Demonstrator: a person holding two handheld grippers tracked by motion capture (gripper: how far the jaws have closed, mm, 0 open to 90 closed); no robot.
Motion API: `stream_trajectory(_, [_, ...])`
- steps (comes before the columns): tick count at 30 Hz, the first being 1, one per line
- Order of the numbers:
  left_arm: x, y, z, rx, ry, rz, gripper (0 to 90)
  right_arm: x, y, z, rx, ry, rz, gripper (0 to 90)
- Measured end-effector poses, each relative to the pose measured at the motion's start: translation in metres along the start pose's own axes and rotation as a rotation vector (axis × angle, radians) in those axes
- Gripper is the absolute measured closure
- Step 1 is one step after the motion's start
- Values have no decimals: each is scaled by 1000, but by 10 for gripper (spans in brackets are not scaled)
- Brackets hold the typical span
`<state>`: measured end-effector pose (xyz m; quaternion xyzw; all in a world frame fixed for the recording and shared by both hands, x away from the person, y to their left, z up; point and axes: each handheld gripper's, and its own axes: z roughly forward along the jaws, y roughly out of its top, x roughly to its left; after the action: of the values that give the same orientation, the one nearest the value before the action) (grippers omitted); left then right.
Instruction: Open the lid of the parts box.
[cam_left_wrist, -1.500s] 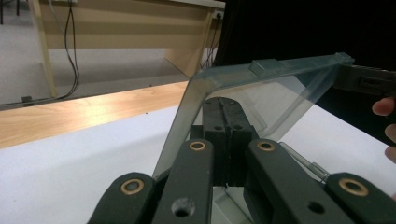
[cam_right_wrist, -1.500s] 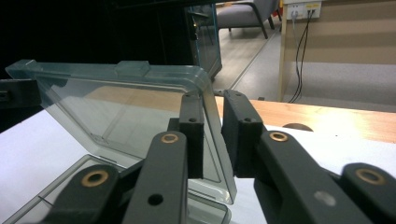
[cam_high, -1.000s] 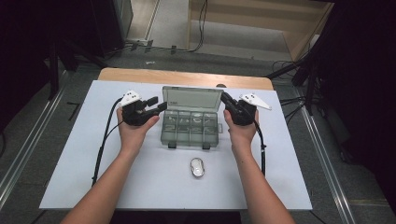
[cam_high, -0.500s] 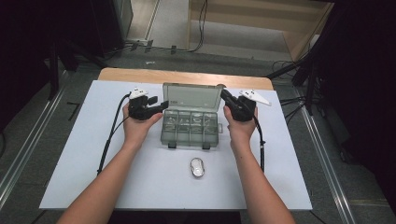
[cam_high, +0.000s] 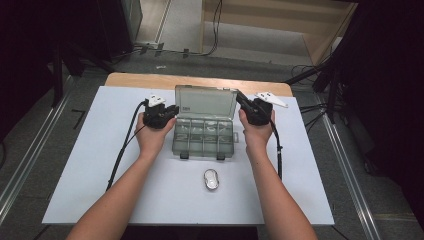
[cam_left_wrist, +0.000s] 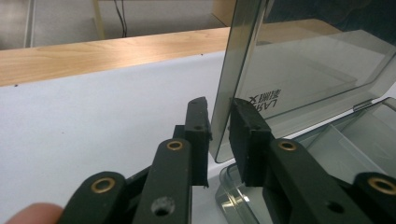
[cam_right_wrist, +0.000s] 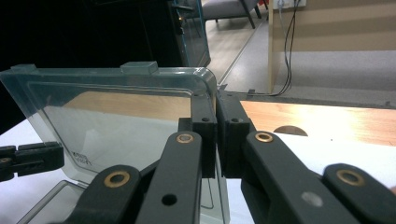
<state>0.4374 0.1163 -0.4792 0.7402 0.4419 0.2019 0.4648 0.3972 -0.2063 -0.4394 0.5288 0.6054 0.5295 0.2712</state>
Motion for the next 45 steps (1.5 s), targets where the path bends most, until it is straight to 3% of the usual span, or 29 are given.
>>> stream_trajectory(3, [-1, 0, 1, -1, -1, 0, 804, -1, 0, 2, -4, 3, -4, 857])
stream_trajectory(10, [-6, 0, 2, 11, 46, 30, 854, -3, 1, 6, -3, 1, -17, 858])
stream_trajectory(13, [-7, 1, 3, 16, 60, 16, 859, -4, 1, 8, -7, 1, -7, 841])
stream_trajectory(21, [-8, 3, 4, 28, 73, -19, 863, -9, -16, 15, 44, -3, 11, 736])
stream_trajectory(31, [-6, 4, 5, 33, 59, -46, 863, -14, -49, 23, 126, 3, 31, 758])
stream_trajectory(45, [1, 5, 8, 44, 20, -85, 860, -11, -51, 32, 168, -47, 9, 835])
